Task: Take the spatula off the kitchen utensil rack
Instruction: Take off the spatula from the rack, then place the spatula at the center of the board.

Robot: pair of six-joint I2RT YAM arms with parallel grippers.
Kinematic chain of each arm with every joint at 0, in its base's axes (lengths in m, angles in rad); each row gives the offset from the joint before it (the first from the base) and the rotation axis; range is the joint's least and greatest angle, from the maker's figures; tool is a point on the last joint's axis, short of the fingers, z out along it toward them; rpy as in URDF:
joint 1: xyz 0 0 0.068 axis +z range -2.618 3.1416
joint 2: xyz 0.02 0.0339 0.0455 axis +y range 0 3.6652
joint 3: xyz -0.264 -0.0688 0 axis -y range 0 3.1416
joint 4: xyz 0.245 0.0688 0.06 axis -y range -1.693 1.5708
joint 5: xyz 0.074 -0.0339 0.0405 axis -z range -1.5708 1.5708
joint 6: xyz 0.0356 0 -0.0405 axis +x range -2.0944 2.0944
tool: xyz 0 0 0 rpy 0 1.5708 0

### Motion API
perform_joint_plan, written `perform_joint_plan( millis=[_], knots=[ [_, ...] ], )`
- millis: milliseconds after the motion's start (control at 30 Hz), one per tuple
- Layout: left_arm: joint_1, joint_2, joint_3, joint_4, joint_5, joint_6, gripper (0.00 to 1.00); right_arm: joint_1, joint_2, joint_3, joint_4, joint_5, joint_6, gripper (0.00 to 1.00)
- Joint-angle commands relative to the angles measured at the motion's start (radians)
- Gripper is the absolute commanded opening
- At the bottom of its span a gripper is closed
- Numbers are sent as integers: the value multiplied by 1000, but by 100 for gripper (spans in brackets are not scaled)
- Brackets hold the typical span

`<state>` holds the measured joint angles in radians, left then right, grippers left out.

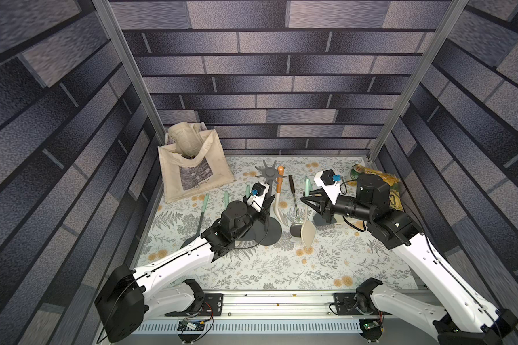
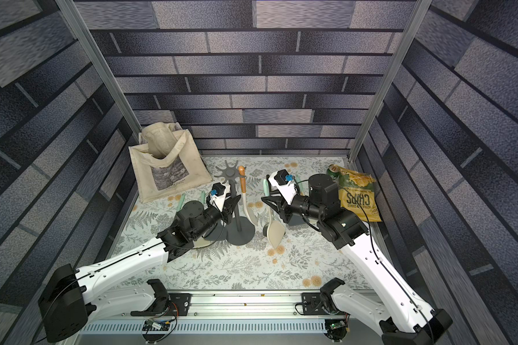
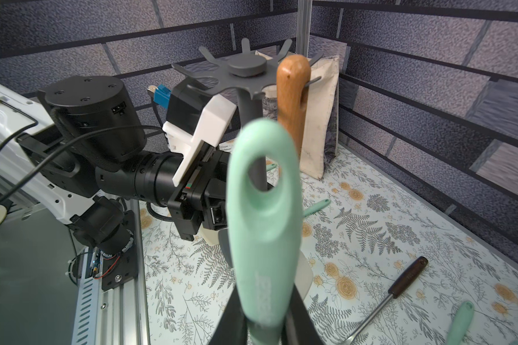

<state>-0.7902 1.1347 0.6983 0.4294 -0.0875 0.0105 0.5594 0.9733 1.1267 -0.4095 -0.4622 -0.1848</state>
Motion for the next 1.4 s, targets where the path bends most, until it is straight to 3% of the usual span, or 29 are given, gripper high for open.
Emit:
perform_joint_plan(
  millis=[0, 333, 500, 767, 1367],
  knots=[
    [17, 4, -27, -107, -24, 40, 14, -12, -5, 20, -39, 109, -12, 0],
    [17, 7, -25, -109, -21, 38, 15, -119, 119, 190, -178, 284, 33, 0],
    [17, 7, -28, -105, -20, 36, 14, -168, 241, 363, -303, 479, 25, 0],
    [18, 1, -31, -104, -22, 37, 14, -263, 454, 642, -454, 621, -51, 0],
    [16, -7, -33, -99, -7, 24, 15, -430, 1001, 1166, -711, 553, -173, 0]
  ],
)
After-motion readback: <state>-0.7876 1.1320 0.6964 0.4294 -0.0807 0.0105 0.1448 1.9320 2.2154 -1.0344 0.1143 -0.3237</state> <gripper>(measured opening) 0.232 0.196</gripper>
